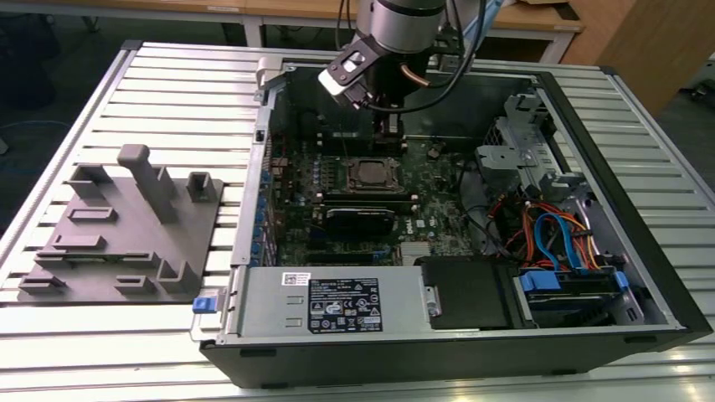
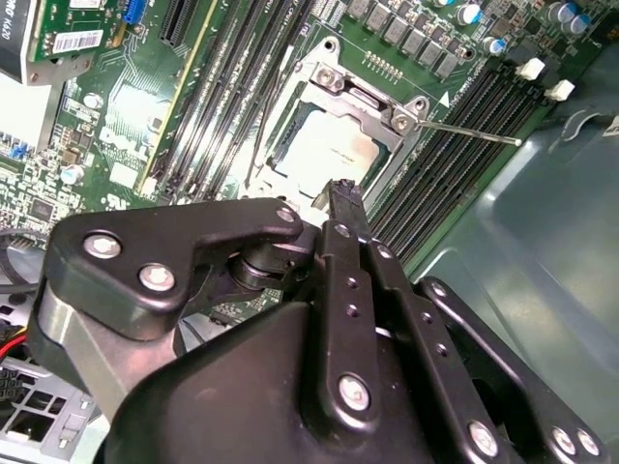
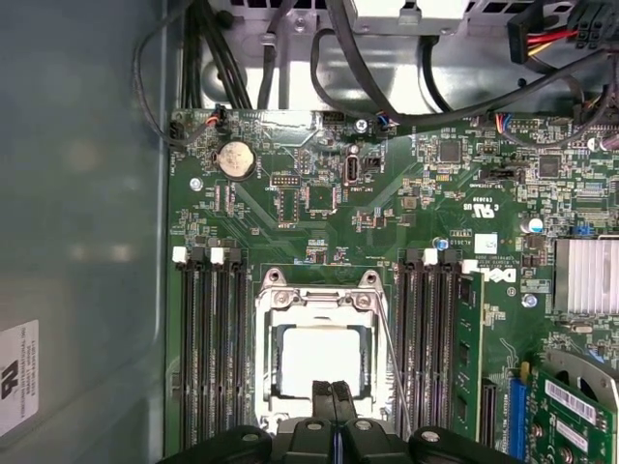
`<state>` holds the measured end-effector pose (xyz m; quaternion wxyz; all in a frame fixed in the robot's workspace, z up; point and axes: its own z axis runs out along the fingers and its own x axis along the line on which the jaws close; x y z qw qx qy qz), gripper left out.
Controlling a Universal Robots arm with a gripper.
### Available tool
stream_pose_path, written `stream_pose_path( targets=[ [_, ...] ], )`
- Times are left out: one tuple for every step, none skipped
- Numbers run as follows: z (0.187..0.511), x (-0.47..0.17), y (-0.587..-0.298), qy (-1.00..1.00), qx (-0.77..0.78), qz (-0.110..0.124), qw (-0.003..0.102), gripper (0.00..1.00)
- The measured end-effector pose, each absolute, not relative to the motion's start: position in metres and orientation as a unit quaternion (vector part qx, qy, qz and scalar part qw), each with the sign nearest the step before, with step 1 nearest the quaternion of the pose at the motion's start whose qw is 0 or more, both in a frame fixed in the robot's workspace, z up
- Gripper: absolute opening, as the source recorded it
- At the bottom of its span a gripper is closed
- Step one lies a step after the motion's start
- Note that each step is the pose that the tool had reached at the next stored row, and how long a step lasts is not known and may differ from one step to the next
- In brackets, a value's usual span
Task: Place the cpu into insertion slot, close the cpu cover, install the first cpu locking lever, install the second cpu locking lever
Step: 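Install the first cpu locking lever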
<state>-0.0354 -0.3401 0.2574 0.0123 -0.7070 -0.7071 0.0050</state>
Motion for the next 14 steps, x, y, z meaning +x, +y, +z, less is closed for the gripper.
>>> stream_pose_path(
  targets=[
    [0.2574,-0.0353,-0.3401,-0.707,-0.707,0.005,0.012,0.11],
    [0.2576,-0.0354,-0.3401,-0.707,-0.707,0.005,0.012,0.11],
    [0.2576,-0.0354,-0.3401,-0.707,-0.707,0.005,0.012,0.11],
    [0.2576,-0.0354,-0.3401,-0.707,-0.707,0.005,0.012,0.11],
    [0.2576,-0.0354,-0.3401,-0.707,-0.707,0.005,0.012,0.11],
    [0.2576,-0.0354,-0.3401,-0.708,-0.706,0.005,0.012,0.11],
    [0.2576,-0.0354,-0.3401,-0.708,-0.706,0.005,0.012,0.11],
    [0.2576,-0.0354,-0.3401,-0.709,-0.705,0.005,0.012,0.11],
    [0.2576,-0.0354,-0.3401,-0.709,-0.705,0.005,0.012,0.11],
    [0.2576,-0.0354,-0.3401,-0.71,-0.704,0.005,0.012,0.11],
    [0.2576,-0.0354,-0.3401,-0.71,-0.704,0.005,0.012,0.11],
    [0.2576,-0.0354,-0.3401,-0.711,-0.703,0.005,0.012,0.11],
    [0.2576,-0.0354,-0.3401,-0.711,-0.703,0.005,0.012,0.11],
    [0.2576,-0.0354,-0.3401,-0.711,-0.703,0.005,0.012,0.11]
  ],
)
